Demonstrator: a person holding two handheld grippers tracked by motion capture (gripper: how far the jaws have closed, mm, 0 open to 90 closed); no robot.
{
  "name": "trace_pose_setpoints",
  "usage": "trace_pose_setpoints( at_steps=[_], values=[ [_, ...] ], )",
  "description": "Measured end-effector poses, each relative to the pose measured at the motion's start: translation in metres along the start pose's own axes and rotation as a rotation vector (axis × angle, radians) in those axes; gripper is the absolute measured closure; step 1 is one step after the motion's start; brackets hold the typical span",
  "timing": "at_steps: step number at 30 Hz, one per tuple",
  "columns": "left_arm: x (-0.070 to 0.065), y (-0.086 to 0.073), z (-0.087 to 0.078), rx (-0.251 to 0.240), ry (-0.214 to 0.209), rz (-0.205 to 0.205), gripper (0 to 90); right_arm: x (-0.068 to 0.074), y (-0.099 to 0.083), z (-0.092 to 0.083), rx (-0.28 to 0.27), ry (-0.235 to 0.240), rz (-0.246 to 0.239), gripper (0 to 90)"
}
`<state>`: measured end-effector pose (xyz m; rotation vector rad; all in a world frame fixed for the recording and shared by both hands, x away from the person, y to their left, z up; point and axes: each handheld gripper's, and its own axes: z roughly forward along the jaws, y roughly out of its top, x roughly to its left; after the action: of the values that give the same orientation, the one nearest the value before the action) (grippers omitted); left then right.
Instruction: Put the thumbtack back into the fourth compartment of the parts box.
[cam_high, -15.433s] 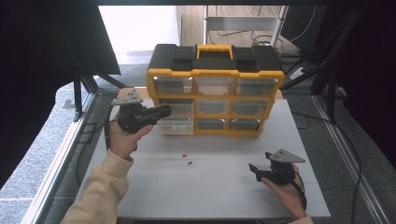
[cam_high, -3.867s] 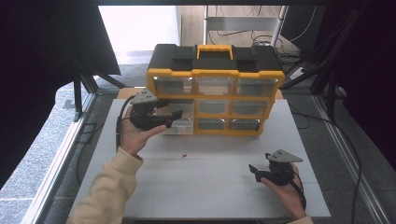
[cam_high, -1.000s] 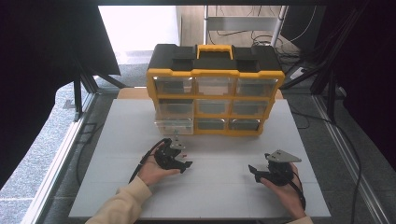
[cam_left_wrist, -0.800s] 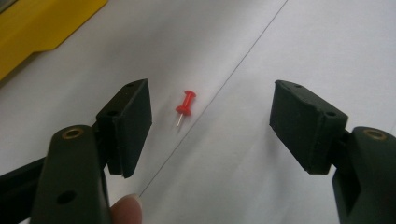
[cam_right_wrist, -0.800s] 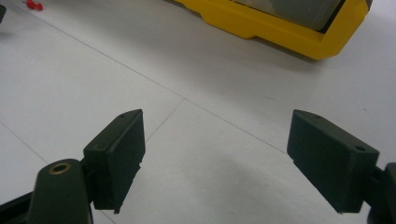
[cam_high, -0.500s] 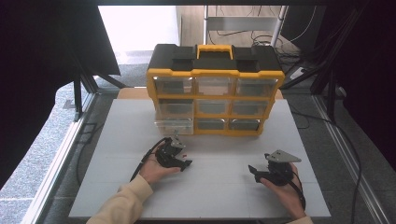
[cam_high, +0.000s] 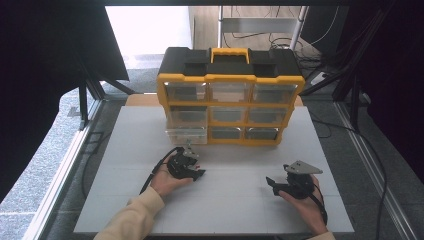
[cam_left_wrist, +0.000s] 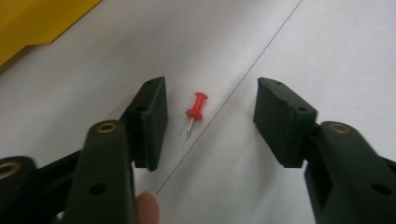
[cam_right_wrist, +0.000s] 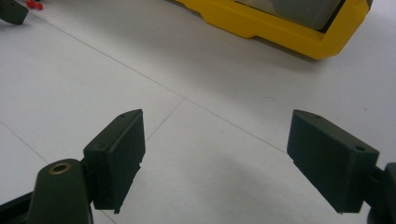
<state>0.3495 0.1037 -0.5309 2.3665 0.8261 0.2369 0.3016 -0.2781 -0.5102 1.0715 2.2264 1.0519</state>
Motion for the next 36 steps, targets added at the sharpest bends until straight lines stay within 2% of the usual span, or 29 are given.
trace_pose_setpoints(
  at_steps=[13, 16, 20, 26, 28, 30, 32, 36],
  values=[
    [-0.007, 0.002, 0.0, 0.002, 0.026, -0.03, 82.6, 0.0, 0.0, 0.0, -0.001, 0.0, -0.001, 19.8],
    [-0.006, 0.002, 0.0, 0.005, 0.019, -0.045, 83.1, 0.0, 0.0, -0.001, 0.0, -0.004, -0.002, 19.8],
    [-0.006, 0.001, -0.001, 0.003, 0.02, -0.044, 83.2, 0.0, 0.0, -0.001, -0.001, -0.006, -0.001, 19.8],
    [-0.005, -0.001, -0.001, -0.021, 0.012, -0.062, 83.4, 0.0, 0.0, -0.001, 0.0, -0.006, -0.002, 19.8],
    [-0.004, -0.002, -0.003, -0.031, -0.002, -0.077, 83.3, 0.0, 0.0, -0.001, 0.001, -0.006, -0.001, 19.8],
    [-0.004, -0.003, -0.006, -0.039, 0.004, -0.082, 83.3, 0.0, 0.0, 0.0, 0.0, -0.002, -0.001, 19.7],
    [-0.005, -0.004, -0.01, -0.057, 0.006, -0.105, 83.3, 0.0, 0.0, 0.0, 0.001, -0.003, 0.0, 19.7],
    [-0.006, -0.005, -0.019, -0.067, 0.006, -0.094, 83.3, 0.0, 0.0, 0.0, 0.001, -0.003, 0.0, 19.7]
  ],
)
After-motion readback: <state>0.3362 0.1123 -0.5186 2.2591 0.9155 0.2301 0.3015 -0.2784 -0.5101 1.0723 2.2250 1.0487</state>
